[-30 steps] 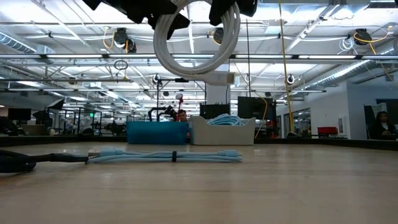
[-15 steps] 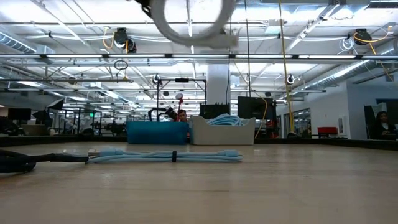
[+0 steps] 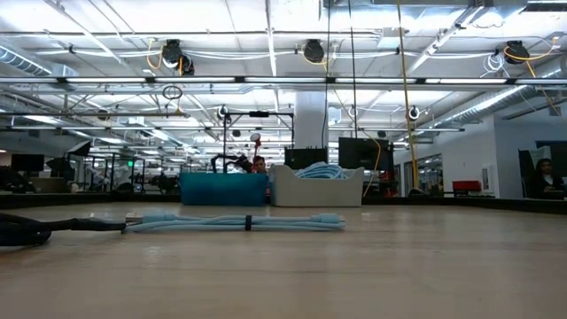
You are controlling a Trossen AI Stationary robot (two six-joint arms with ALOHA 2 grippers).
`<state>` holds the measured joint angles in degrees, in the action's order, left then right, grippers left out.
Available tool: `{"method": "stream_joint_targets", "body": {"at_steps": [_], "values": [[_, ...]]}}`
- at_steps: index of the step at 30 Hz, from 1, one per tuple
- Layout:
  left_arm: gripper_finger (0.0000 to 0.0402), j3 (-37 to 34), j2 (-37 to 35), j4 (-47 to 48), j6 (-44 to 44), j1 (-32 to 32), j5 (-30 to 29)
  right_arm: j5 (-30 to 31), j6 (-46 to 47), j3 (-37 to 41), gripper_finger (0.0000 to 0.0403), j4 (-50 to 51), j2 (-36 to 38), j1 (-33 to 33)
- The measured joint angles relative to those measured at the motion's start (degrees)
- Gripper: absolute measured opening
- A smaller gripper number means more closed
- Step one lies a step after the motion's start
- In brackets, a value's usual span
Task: Pick & Place USB Port
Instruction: Put the white hdmi cable into the gray bin
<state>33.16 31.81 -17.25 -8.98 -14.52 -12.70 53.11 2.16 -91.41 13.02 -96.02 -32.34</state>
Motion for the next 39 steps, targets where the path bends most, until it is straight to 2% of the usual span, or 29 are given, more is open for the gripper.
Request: {"method": "stream_joint_targets", "body": {"at_steps": [3, 6, 9, 12, 14, 15, 19, 23, 26, 32, 39], "values": [[0.0037, -7.52, -1.98, -11.17, 0.24, -0.12, 5.72, -6.31, -11.57, 10.44, 0.0134, -27.88, -0.05, 2.28], [0.0037, -13.85, -1.31, -24.04, 1.64, -0.07, 9.66, -11.31, -18.22, 21.09, 0.0134, -54.79, -0.07, 5.44], [0.0037, -17.58, 0.1, -32.65, 2.17, -0.09, 11.02, -16.47, -20.78, 30.8, 0.0134, -74.68, -0.33, 8.59], [0.0037, -18.24, 2.03, -39.03, 1.78, 0.54, 9.92, -27.69, -16.97, 36.95, 0.0134, -87.99, -0.25, 12.56], [0.0037, -17.94, 4.34, -43.65, 2.03, 1.63, 9.62, -33.39, -12.9, 37.93, 0.0134, -90.91, -0.58, 15.24], [0.0037, -17.73, 5.96, -46.13, 2.33, 2.24, 9.77, -34.12, -12.19, 37.86, 0.0134, -91.11, -1.09, 16.18], [0.0036, -15.79, 14.13, -51.88, 5.0, 4.98, 11.0, -34.4, -13.41, 35.61, 0.0135, -90.43, -3.56, 17.51], [0.0036, -12.83, 24.55, -55.86, 8.84, 7.22, 15.47, -35.31, -15.12, 32.77, 0.0135, -89.92, -5.24, 17.69], [0.0036, -10.44, 29.49, -60.5, 10.25, 7.92, 17.68, -35.27, -15.27, 31.82, 0.0135, -88.48, -5.84, 17.77], [0.0036, -8.19, 34.64, -60.9, 11.24, 8.31, 18.31, -35.38, -15.92, 31.83, 0.0135, -88.22, -5.86, 17.08], [0.0036, -8.19, 35.29, -60.61, 11.66, 8.46, 18.35, -35.2, -16.75, 31.83, 0.0135, -88.51, -5.86, 16.81]]}}
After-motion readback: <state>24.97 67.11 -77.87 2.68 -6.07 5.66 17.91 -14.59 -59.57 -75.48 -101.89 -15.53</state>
